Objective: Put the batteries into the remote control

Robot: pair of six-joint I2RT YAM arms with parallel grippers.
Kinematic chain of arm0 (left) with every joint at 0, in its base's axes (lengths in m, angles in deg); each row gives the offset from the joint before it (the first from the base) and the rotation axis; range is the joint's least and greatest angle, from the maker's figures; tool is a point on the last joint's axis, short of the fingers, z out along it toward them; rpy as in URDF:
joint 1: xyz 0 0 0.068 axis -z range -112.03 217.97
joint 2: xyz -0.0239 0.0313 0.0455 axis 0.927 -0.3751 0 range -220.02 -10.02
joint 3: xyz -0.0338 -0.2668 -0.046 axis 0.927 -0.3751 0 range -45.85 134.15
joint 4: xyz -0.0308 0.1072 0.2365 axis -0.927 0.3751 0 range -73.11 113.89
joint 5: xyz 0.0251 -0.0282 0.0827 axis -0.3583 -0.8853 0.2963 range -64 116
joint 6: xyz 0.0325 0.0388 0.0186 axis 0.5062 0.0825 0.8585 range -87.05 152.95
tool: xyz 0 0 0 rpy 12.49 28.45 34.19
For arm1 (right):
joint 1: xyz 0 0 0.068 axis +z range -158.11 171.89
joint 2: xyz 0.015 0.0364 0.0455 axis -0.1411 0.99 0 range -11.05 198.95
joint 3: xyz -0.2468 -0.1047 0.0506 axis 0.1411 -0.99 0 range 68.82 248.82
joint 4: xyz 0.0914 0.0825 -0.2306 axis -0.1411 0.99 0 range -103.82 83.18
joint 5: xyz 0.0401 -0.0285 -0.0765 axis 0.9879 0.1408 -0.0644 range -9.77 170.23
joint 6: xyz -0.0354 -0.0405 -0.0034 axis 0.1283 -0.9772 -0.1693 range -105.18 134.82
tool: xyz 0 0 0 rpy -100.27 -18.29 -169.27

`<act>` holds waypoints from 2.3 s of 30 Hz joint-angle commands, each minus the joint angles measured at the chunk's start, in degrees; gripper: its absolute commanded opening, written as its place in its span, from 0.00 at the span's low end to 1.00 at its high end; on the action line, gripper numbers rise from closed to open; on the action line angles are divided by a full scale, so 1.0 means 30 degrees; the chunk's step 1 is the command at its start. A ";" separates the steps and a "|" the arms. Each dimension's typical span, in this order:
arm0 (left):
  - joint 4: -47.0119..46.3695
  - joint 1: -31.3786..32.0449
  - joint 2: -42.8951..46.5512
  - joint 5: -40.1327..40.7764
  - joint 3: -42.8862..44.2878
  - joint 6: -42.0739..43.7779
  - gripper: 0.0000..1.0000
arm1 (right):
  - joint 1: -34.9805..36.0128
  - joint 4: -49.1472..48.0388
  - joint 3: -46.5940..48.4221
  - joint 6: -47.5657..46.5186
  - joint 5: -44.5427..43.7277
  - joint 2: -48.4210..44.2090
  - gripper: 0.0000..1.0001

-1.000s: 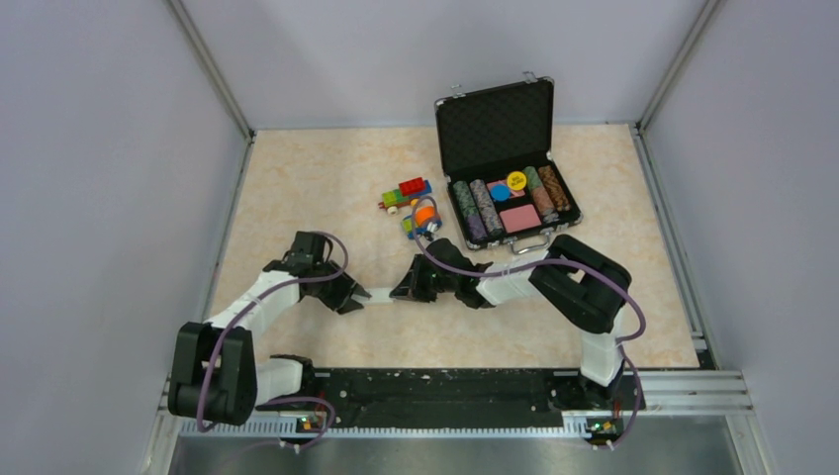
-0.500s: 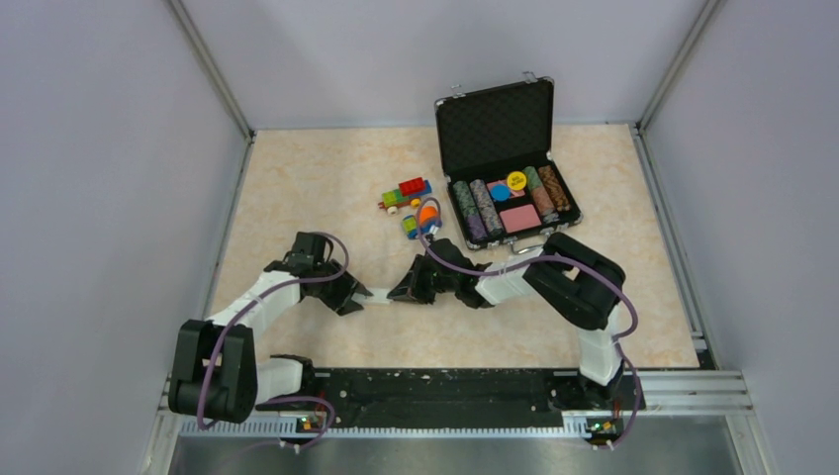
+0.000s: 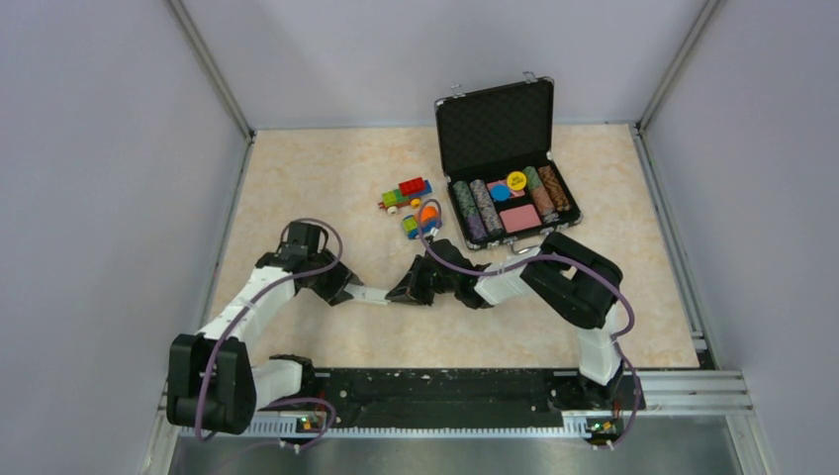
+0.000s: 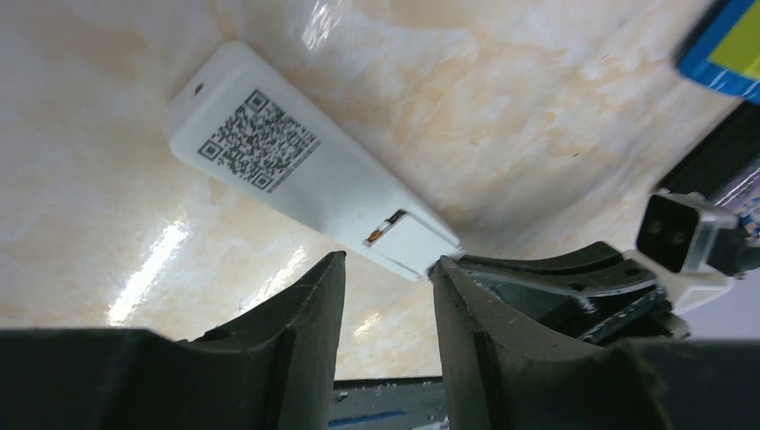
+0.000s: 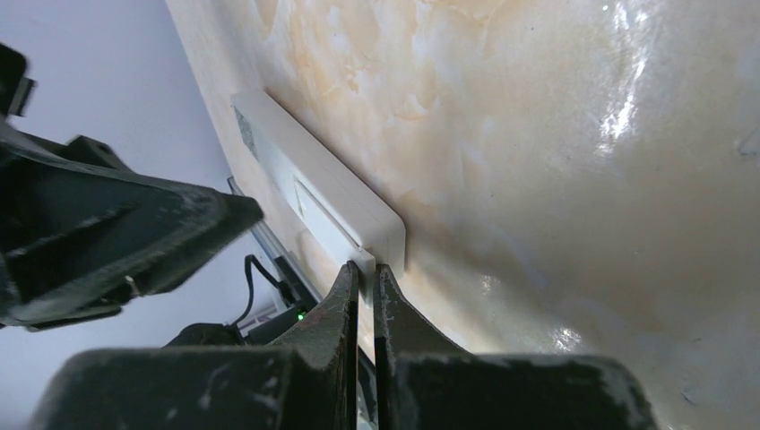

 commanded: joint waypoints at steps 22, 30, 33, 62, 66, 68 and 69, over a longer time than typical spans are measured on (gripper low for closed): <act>-0.0555 -0.0378 -0.1164 0.1478 -0.0490 0.0698 0.40 | 0.0422 0.1119 -0.0076 0.0747 -0.0464 -0.0221 0.00; -0.0682 -0.0378 -0.1415 0.1191 -0.0440 0.0612 0.39 | 0.0904 0.1631 0.0150 -0.1319 -0.2559 -0.0685 0.00; -0.0712 -0.0378 -0.1573 0.1040 -0.0410 0.0582 0.38 | 0.1055 0.1078 -0.0077 -0.1390 -0.2869 -0.0685 0.00; -0.1195 -0.0378 -0.2202 0.0713 -0.0594 0.0055 0.32 | 0.1534 0.0397 -0.0567 -0.1030 -0.4116 -0.1369 0.00; -0.1210 -0.0378 -0.2182 0.0697 -0.0637 0.0055 0.32 | 0.1560 0.0302 -0.0345 -0.0087 -0.3226 -0.1151 0.00; -0.1224 -0.0378 -0.2162 0.0721 -0.0664 0.0055 0.32 | 0.1554 0.0654 -0.0152 0.0418 -0.2905 -0.1147 0.00; -0.1223 -0.0378 -0.2142 0.0693 -0.0654 0.0055 0.32 | 0.1548 0.1010 0.0039 0.0523 -0.2786 -0.1153 0.00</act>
